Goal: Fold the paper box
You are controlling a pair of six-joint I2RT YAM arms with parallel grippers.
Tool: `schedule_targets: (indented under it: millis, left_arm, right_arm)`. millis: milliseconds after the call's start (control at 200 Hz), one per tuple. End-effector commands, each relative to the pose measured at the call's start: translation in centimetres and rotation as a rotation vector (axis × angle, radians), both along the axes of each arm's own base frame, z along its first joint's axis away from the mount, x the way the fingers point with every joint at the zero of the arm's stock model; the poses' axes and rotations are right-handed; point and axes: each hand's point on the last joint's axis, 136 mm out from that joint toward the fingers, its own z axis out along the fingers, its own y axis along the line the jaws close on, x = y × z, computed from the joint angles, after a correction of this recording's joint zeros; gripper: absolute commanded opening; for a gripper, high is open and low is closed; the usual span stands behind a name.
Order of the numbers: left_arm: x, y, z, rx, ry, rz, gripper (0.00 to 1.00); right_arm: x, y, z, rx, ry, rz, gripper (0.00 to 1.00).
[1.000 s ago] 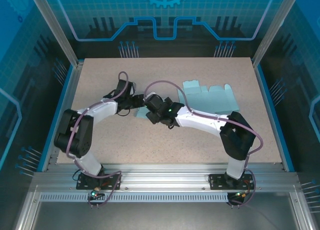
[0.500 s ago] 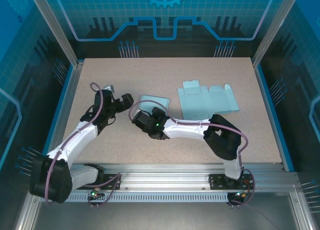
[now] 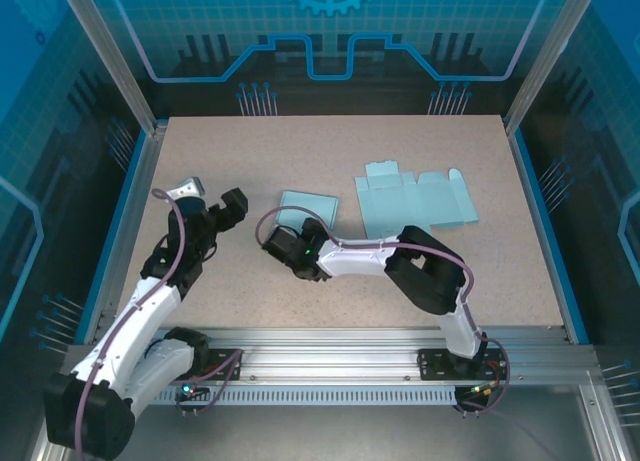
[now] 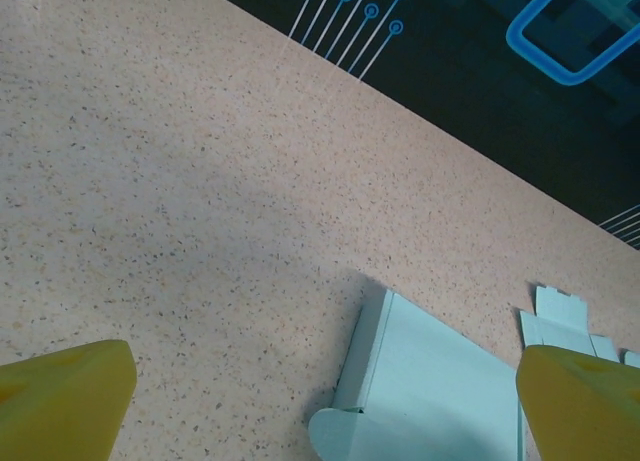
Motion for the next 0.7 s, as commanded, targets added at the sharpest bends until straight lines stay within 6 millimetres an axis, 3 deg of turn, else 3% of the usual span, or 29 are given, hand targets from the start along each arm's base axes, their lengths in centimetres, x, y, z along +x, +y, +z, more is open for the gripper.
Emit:
schedule_targets:
  millis: [0, 215, 525, 695]
  left_arm:
    - [-0.4, 0.7, -0.7, 0.023, 0.02, 0.028, 0.99]
    - [-0.3, 0.7, -0.9, 0.022, 0.027, 0.027, 0.99]
    - [-0.4, 0.8, -0.8, 0.028, 0.026, 0.028, 0.99]
    - [-0.5, 1.0, -0.4, 0.03, 0.019, 0.034, 0.99]
  right_arm:
    - [2.0, 0.1, 0.7, 0.022, -0.047, -0.034, 0.76]
    - [2.9, 0.1, 0.0, -0.002, -0.057, -0.02, 0.57]
    - [3.6, 0.1, -0.2, -0.018, -0.065, 0.012, 0.08]
    - [3.6, 0.3, 0.6, -0.028, -0.069, 0.036, 0.0]
